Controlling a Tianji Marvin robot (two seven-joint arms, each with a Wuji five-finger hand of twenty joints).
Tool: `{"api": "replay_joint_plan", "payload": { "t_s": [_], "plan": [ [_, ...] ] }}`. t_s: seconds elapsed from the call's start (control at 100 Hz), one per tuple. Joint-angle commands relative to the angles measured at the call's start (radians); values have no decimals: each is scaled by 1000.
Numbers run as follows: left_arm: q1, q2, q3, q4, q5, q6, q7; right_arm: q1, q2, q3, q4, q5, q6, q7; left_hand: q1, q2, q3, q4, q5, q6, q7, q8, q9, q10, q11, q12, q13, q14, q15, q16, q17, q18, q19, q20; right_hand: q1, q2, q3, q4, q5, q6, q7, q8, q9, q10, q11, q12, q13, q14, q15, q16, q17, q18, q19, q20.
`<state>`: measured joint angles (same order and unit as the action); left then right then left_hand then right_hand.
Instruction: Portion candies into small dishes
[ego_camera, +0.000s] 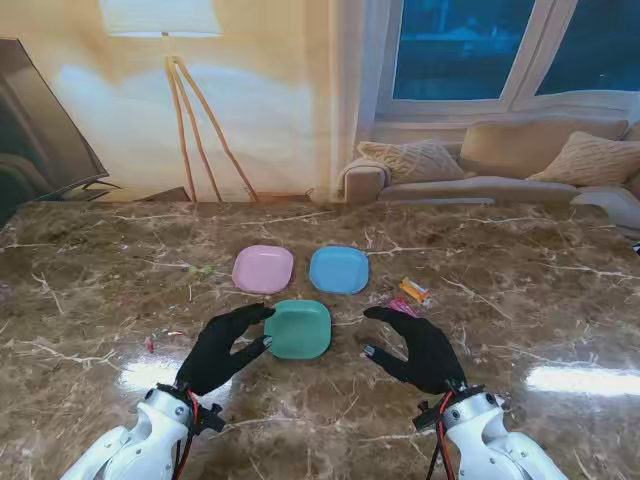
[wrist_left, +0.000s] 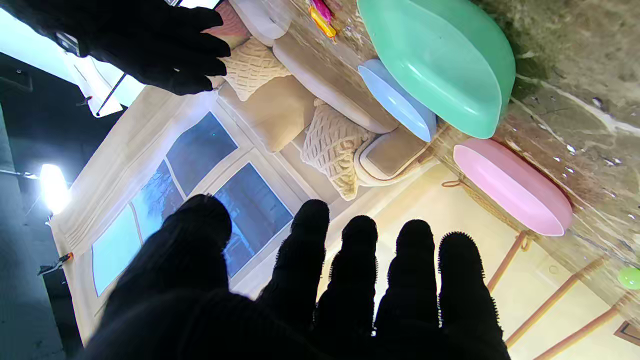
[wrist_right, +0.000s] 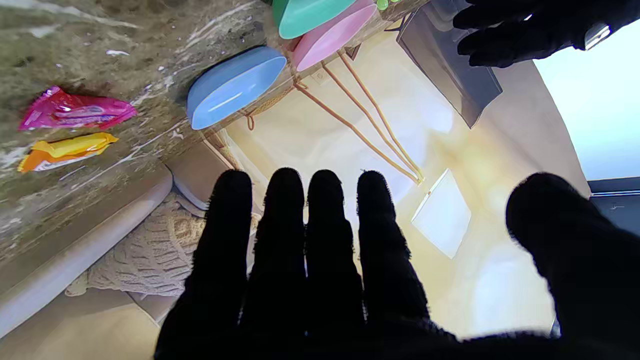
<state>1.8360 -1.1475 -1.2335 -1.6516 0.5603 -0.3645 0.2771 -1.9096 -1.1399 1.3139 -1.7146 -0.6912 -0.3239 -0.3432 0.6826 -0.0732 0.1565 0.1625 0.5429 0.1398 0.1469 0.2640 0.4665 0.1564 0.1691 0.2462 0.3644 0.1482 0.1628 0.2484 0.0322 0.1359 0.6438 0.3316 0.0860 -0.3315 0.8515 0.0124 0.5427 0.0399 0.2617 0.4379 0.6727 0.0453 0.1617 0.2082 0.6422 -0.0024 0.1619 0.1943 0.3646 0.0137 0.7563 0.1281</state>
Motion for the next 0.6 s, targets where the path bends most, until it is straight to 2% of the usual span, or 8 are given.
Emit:
{"api": "replay_joint_plan", "payload": {
  "t_s": [0.0,0.34,0.59],
  "plan": [
    [6,1,4,-7,0,9,-6,-10,0,1,1,0,4,11,-7,38,-30,-21,-19,5,-12,-26,-27,18,-13,-7,-12,-7,-17,-9,-6,-15,8,5,13,7,-2,-31,-19,-28,-7,10,8,-20,-8,15,2,0,-9,13,-9,1,21,23],
    [1,5,-4,-28,-3,32,-31,-3,-1,15,-1,-1,15,12,-6,39,-32,-21,-18,4,-13,-26,-28,16,-13,-8,-13,-7,-17,-11,-6,-12,2,2,16,6,-1,-30,-16,-31,-8,13,10,-23,-13,20,4,1,-12,16,-6,2,18,35],
    [-8,6,7,-14,9,21,-25,43,6,40,29,18,24,71,-6,39,-33,-21,-18,3,-13,-26,-28,15,-13,-8,-14,-9,-17,-11,-6,-13,2,2,23,6,9,-30,-7,-37,-4,16,18,-25,-11,24,14,-1,-8,19,4,4,24,45]
  ]
}}
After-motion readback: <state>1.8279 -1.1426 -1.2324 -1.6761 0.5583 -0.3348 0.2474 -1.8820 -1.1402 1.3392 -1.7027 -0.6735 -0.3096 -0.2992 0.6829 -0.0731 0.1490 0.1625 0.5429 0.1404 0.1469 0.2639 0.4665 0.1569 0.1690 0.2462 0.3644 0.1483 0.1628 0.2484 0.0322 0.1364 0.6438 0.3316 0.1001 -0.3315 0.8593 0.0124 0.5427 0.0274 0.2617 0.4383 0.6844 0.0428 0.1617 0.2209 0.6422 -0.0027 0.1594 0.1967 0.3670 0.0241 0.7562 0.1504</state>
